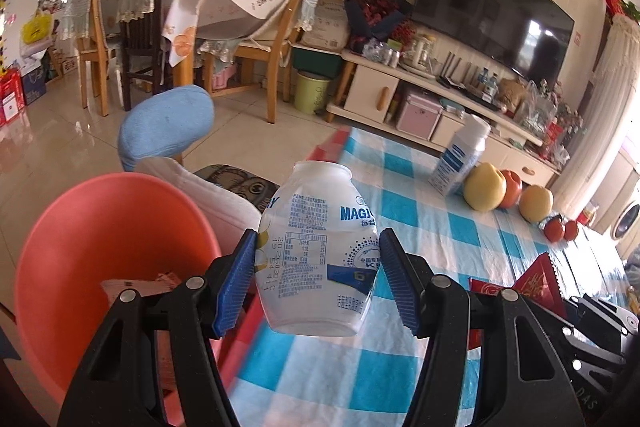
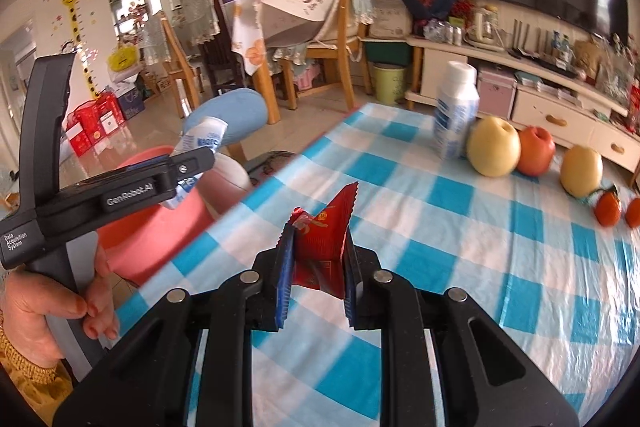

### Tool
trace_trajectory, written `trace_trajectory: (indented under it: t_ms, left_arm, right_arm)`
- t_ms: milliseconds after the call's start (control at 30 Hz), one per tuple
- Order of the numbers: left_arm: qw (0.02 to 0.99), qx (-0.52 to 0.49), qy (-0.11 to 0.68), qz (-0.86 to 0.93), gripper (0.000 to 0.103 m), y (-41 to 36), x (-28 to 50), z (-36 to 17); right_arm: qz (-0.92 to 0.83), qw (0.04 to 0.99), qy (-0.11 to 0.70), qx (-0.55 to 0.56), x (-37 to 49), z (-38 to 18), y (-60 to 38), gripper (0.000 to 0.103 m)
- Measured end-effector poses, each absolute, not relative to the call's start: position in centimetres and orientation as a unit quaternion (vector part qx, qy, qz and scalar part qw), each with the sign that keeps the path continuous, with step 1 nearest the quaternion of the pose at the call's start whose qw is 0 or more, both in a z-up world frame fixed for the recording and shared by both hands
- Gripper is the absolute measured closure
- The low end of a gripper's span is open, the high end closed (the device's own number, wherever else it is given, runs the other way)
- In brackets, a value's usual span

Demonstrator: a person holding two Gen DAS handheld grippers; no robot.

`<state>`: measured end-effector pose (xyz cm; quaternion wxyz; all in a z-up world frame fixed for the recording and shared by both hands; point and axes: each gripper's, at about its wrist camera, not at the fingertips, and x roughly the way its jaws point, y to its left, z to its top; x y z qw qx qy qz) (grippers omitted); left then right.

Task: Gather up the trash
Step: 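Lift the bottle and wrapper with both tools and swing toward the pink bucket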

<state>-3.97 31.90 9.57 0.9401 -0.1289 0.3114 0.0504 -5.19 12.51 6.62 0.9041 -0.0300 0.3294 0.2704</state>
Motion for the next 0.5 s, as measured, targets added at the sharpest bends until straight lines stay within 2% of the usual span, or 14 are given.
trace_trajectory:
  t_ms: [500]
  left_arm:
    - [0.939,-0.158,0.291,0.096,0.040,36.8,-5.6,10.5]
  right_arm:
    - [0.305,0.895,0.320,-0.061,-6.2,7.7,18.8,0.081]
